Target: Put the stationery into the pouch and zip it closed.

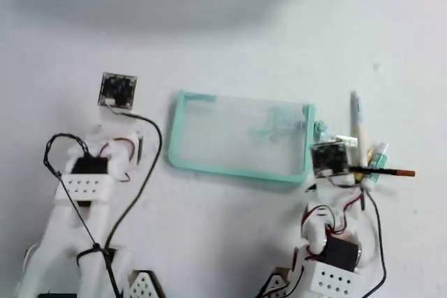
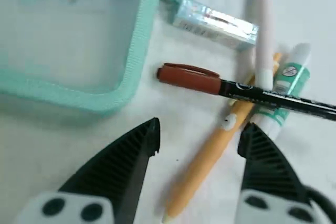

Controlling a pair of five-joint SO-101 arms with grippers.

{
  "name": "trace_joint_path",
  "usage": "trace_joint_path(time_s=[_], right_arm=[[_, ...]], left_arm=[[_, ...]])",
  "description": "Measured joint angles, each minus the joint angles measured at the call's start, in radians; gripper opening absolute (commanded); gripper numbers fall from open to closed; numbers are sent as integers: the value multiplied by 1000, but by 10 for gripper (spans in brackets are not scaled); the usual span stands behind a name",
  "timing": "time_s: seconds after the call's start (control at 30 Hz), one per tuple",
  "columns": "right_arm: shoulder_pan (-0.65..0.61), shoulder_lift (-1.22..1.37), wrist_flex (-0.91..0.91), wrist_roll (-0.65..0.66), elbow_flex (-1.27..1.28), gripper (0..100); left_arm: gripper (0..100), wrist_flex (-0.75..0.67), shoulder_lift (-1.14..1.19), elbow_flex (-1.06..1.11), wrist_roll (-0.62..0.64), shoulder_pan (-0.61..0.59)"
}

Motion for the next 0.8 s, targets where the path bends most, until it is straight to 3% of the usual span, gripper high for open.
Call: trace_joint_path(time_s=[0.1, 0.23, 0.53, 0.8], right_arm=[[-84, 0, 34, 132, 0, 245], [-149, 0, 68, 295, -26, 245], [-183, 34, 218, 331, -397, 326], [-178, 474, 267, 308, -743, 326]], left_arm=[[33, -14, 0, 3, 0, -14], [130, -18, 0, 3, 38, -25], [154, -18, 0, 3, 86, -41], [151, -18, 0, 3, 101, -123]])
